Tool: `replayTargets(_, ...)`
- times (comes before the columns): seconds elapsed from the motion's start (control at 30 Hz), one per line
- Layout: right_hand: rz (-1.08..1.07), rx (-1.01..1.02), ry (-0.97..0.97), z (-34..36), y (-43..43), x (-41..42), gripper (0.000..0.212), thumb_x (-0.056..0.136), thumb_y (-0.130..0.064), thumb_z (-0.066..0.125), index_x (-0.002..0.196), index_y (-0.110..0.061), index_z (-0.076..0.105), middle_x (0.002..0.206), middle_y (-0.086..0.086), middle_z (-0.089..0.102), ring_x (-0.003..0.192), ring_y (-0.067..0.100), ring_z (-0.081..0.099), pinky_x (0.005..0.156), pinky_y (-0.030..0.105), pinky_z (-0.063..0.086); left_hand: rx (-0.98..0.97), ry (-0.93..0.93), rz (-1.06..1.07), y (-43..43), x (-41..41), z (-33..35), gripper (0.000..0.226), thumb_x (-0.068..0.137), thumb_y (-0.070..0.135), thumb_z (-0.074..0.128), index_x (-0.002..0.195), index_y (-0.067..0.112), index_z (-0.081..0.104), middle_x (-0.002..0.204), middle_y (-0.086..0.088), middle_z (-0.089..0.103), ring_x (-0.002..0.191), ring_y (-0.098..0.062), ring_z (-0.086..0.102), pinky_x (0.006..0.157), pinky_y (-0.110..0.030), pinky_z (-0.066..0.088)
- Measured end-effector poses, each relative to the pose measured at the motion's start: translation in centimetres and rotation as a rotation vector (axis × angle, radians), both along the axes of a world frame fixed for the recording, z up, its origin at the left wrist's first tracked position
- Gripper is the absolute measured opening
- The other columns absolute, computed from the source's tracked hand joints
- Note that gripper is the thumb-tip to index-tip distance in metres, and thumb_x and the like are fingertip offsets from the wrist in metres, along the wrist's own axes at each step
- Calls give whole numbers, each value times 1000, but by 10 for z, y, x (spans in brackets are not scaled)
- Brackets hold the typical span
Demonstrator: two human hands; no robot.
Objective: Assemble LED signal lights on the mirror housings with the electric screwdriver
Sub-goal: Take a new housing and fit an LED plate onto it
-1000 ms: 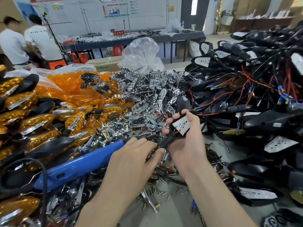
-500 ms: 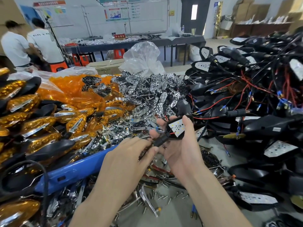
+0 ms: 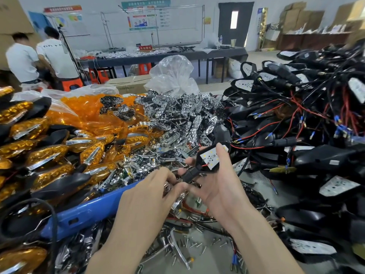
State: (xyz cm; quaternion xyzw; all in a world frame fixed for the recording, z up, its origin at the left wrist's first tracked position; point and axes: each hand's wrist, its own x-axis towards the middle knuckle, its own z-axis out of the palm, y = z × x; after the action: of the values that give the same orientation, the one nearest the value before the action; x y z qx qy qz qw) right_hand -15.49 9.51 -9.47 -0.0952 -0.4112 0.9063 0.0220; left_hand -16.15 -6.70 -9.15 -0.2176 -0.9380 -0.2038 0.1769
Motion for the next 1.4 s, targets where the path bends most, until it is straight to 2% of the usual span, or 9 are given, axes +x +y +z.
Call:
replayTargets(0.2,-77,-42,-67,-1,0,2,50,104,-58,42,113,-12,59,83,8,71,80,28,75,63,43,61,155,-113,-32,-2,0,6,39,76,76,39,80,40,53,76,27,58,70,9,55,55,-15,32)
replayTargets(0.37,-116,-19,-107,-4,5,3,49,104,-59,41,104,-13,60,80,6,71,82,26,78,63,44,63,471,-264,20,-9,1,17,28,74,71,46,88,50,58,55,26,57,40,1,45,44,-18,30)
replayTargets(0.47,-119,-19,-106,-4,6,2,50,103,-60,42,103,-13,62,81,7,72,82,26,78,63,45,63,597,-376,-25,-15,-1,19,16,81,62,51,92,52,58,65,30,62,53,10,55,55,-25,39)
replayTargets(0.63,-118,-18,-117,-9,7,1,48,104,-59,42,105,-15,61,81,6,73,83,26,77,64,45,63,859,-443,-38,-21,-8,22,17,84,48,61,97,39,56,94,14,71,69,-10,71,61,-26,55)
replayTargets(0.77,-82,62,-120,-14,2,-2,49,102,-61,43,108,-17,64,80,5,75,80,27,77,60,42,62,1093,-459,-72,-20,-15,18,28,80,46,66,107,49,61,95,20,70,95,0,66,89,-26,46)
replayTargets(1.03,-66,319,-57,-15,-8,-4,70,82,-79,52,135,-33,55,99,3,78,81,33,78,58,39,61,1348,-711,-251,-3,-17,4,35,74,13,65,109,13,65,76,6,70,71,-9,67,67,-19,57)
replayTargets(1.2,-51,440,-76,-14,-9,-4,88,66,-96,48,138,-46,54,146,4,59,125,37,62,87,57,60,1271,-780,-306,13,-16,-5,38,74,13,64,112,14,63,74,9,68,70,-7,66,69,-22,56)
replayTargets(1.3,-64,476,-60,-8,-11,-1,56,70,-93,45,114,-62,61,147,-12,55,133,31,57,101,58,53,1246,-754,-303,12,-18,-9,38,75,16,65,112,20,65,75,13,68,76,-3,65,81,-27,54)
replayTargets(1.4,-90,488,-40,-3,-11,0,20,89,-80,44,97,-67,57,121,-41,54,133,20,56,108,58,47,1217,-727,-294,11,-17,-9,38,74,20,67,112,24,67,79,16,69,82,-2,65,95,-34,49)
